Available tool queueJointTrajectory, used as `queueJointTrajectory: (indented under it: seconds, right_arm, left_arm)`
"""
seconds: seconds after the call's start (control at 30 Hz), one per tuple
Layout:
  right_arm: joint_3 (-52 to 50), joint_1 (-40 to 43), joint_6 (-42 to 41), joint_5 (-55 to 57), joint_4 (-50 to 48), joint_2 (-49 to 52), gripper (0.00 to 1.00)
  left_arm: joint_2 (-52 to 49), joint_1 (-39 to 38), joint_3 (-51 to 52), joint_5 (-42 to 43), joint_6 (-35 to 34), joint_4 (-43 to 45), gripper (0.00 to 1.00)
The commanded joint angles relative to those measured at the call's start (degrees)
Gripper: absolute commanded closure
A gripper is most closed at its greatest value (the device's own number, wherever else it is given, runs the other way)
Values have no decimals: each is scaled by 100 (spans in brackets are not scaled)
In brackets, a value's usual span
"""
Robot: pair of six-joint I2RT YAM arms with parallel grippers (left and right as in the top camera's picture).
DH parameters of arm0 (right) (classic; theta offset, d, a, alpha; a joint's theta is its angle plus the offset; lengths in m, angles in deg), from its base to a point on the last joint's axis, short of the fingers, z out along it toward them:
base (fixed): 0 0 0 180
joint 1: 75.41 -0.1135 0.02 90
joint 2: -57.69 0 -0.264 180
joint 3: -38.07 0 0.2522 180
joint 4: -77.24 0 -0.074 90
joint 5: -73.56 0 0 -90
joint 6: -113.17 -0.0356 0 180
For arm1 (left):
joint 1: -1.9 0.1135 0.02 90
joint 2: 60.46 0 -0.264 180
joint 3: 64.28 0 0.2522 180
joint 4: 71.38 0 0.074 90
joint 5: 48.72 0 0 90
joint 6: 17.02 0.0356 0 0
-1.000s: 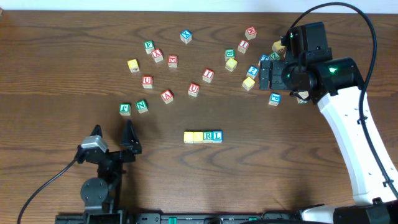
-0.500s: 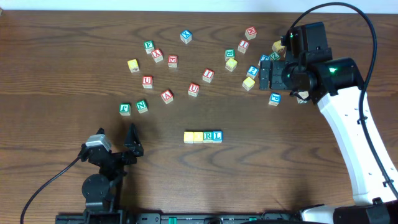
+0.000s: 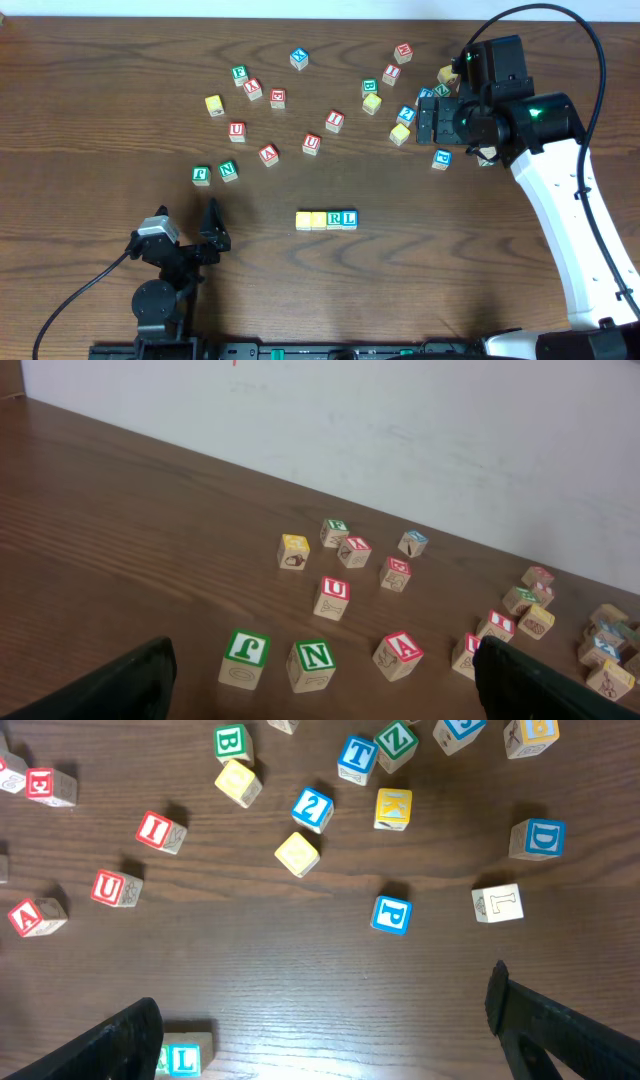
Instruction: Spell out CORL
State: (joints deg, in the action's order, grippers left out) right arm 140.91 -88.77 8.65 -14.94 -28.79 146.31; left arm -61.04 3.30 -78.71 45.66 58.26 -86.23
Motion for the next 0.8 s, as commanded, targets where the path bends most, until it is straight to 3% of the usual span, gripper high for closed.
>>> queueJointTrajectory:
  seconds: [0.0, 0.37, 0.47, 0.57, 0.67, 0.77]
  right_arm:
    - [0, -24, 2, 46, 2, -7, 1]
    - [-31, -24, 2, 608, -122, -249, 1]
    - [-487, -83, 35, 586, -1145, -752, 1]
    - [-1672, -225, 649, 560, -2802, -1611, 1]
    - [-3442, -407, 1976, 398, -4804, -2813, 1]
    - [-4771, -459, 3147, -20, -6155, -3775, 1]
  left_arm:
    - [35, 28, 39, 205, 116, -256, 7]
    - [35, 28, 39, 205, 116, -256, 7]
    - [35, 28, 39, 205, 116, -256, 7]
    - [35, 28, 39, 205, 116, -256, 7]
    - [35, 28, 39, 205, 116, -256, 7]
    - [35, 28, 39, 205, 116, -256, 7]
